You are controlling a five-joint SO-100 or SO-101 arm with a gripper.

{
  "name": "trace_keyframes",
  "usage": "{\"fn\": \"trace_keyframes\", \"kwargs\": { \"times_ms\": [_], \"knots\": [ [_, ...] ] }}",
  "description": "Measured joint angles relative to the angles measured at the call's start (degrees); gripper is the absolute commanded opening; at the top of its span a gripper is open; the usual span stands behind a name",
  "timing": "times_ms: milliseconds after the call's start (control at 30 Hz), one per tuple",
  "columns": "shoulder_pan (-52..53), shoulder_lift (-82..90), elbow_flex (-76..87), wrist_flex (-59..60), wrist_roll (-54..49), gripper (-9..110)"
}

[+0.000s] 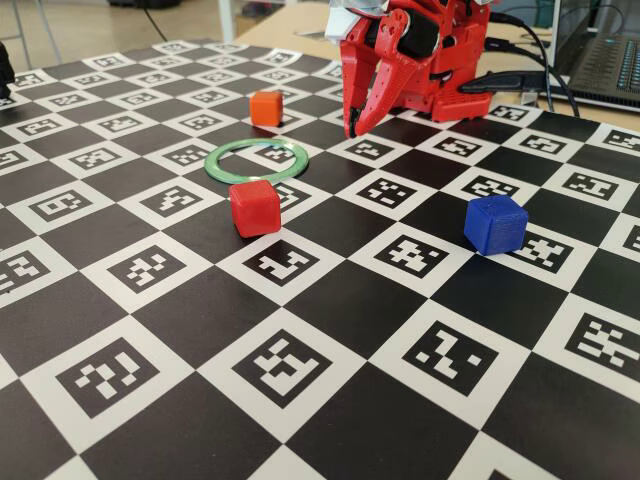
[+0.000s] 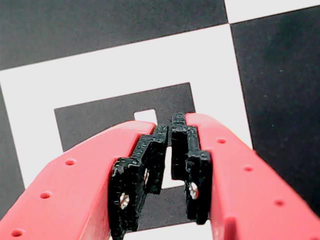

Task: Grab the red cube then put it in the green circle then put the blue cube on top and finally the orange cube on top

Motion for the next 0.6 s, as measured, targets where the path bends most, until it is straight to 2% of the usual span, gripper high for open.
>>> {"fn": "trace_keyframes", "kwargs": {
  "times_ms": [600],
  "knots": [
    [0.0, 0.0, 0.0, -0.4, -2.6, -5]
  ]
}}
